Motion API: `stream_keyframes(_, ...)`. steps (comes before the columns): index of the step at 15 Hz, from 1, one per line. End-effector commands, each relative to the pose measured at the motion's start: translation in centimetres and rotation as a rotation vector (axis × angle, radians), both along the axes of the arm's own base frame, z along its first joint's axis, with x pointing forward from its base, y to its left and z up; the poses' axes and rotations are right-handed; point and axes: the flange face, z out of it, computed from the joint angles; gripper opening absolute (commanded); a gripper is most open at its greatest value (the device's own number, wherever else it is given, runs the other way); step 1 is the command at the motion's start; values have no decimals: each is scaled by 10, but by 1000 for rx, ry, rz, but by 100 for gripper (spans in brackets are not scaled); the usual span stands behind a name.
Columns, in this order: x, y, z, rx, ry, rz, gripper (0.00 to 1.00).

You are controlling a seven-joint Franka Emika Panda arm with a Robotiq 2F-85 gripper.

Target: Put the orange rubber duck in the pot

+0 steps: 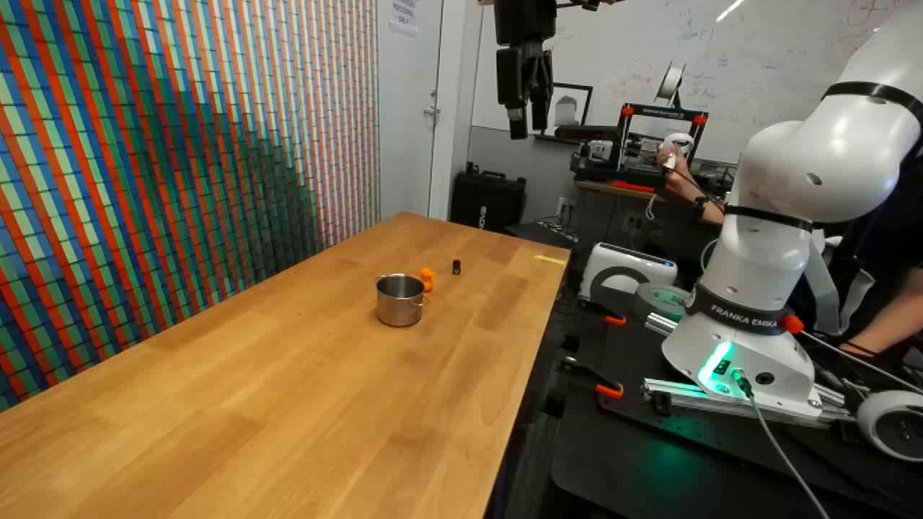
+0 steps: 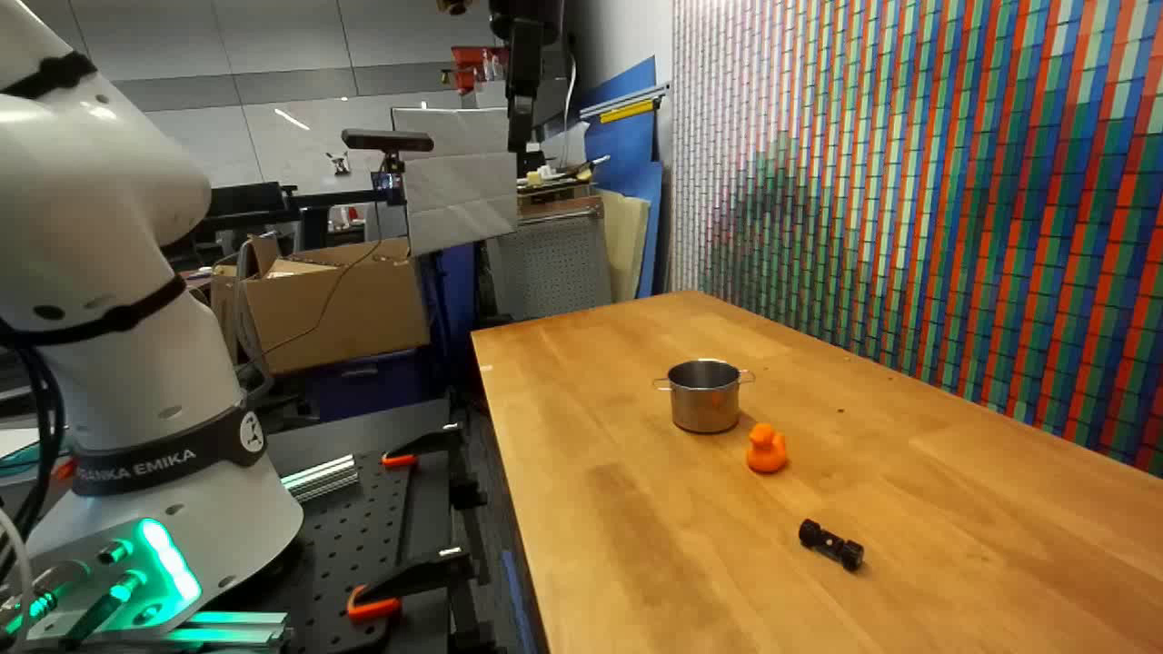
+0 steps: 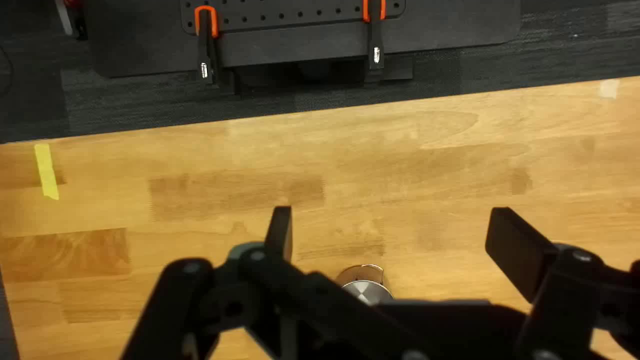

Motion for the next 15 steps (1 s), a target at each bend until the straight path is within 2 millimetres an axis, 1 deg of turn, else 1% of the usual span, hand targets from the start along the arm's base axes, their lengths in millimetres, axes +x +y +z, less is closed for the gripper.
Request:
stream_keyframes(1, 0, 0, 1, 0, -1, 0, 100)
stream_keyframes(5, 0, 0, 3, 1, -6, 1, 100)
stream_keyframes(6, -4, 10, -6, -12, 7, 40, 100)
stream_keyframes(7, -1, 17, -14, -41, -13, 58, 100)
stream_keyframes(8, 6, 20, -20, -46, -10, 67, 100)
stream_keyframes(10, 35, 21, -32, -80, -48, 93, 100)
stream_keyframes(11, 55, 17, -41, -103, -72, 100, 100)
stream_keyframes(13, 88, 4, -56, -160, -116, 118, 100)
stream_keyframes(15, 122, -15, -74, -215, -157, 116, 100)
